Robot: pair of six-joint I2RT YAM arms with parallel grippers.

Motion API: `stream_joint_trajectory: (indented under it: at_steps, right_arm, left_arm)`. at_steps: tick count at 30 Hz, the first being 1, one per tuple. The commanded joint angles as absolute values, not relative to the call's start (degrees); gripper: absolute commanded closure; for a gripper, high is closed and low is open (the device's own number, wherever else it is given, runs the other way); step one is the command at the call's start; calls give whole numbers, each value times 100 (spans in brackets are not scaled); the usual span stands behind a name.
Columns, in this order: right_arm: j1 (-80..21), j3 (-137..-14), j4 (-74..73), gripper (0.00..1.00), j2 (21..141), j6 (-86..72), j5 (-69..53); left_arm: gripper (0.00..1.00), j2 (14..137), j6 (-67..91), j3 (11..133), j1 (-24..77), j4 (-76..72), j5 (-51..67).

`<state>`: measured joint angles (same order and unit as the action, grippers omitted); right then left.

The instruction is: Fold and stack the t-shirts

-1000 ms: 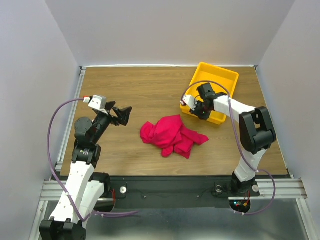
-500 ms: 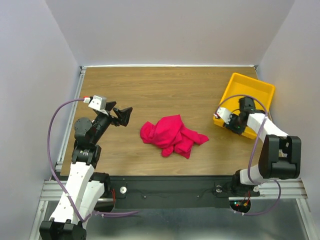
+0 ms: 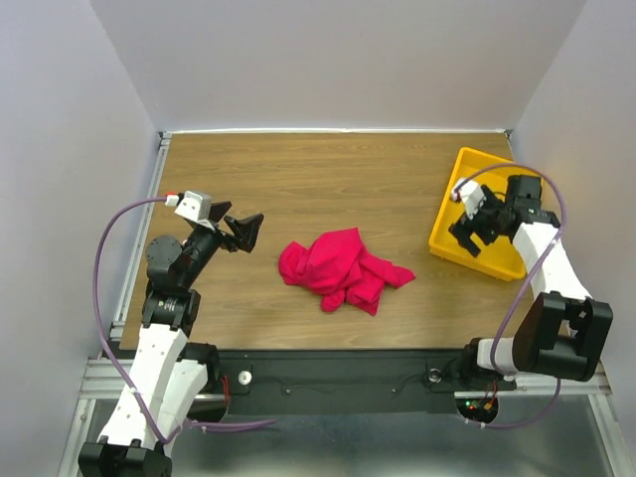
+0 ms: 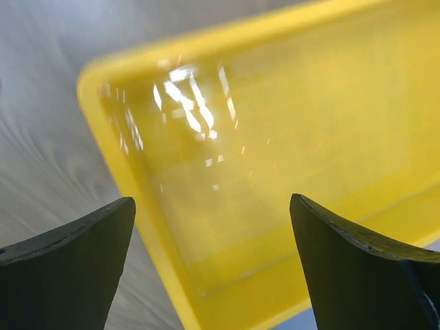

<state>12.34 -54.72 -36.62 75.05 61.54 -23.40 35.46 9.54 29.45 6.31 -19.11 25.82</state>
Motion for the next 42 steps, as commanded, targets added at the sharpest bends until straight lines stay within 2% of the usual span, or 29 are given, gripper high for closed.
stream_joint_trajectory:
  at_steps: [1,5,9,10,15,23,27,30,31,32,33,35,36,42]
  right_arm:
    - [1204,-6343,-3551,0,7899,3944,-3601]
    - [1143,-7055,-3525,0,8663,2428,-3516]
    - [976,-7032,-2894,0,8772,1417,-2876]
    - [897,-6953,-2657,0,8728,910,-2561]
    - [379,-7030,-1846,0,9121,-928,628]
    - [18,-7575,-1846,2,10228,-1450,720]
    - [-176,-7874,-1854,15,10766,-1398,1001]
    - [-211,-7893,-1881,31,10890,-1301,1028]
    - [-220,-7875,-1881,40,10898,-1257,994]
    - [-228,-7840,-1890,45,10881,-1239,932]
    - [-237,-7735,-1898,56,10837,-1213,923]
    - [-264,-7630,-1907,59,10784,-1152,932]
    - [-264,-7516,-1907,65,10749,-1125,932]
    - [-281,-7260,-1925,78,10574,-783,1002]
  left_arm:
    - [1,3445,976,3006,642,-2303,2716]
    - [1,3402,976,2997,642,-2303,2698]
    - [1,3436,993,2997,642,-2320,2698]
    - [1,3463,993,2997,642,-2320,2698]
    - [1,3524,1002,2997,642,-2320,2698]
    - [1,3507,967,2997,650,-2303,2672]
    - [1,3498,958,2997,642,-2285,2672]
    - [1,3472,940,2997,642,-2276,2654]
    - [1,3472,940,2988,650,-2276,2646]
    - [1,3463,940,2997,650,-2276,2646]
    - [1,3463,940,3006,650,-2276,2637]
    - [1,3498,932,3015,642,-2276,2672]
    - [1,3498,940,3015,650,-2276,2681]
    - [1,3445,932,3006,642,-2285,2681]
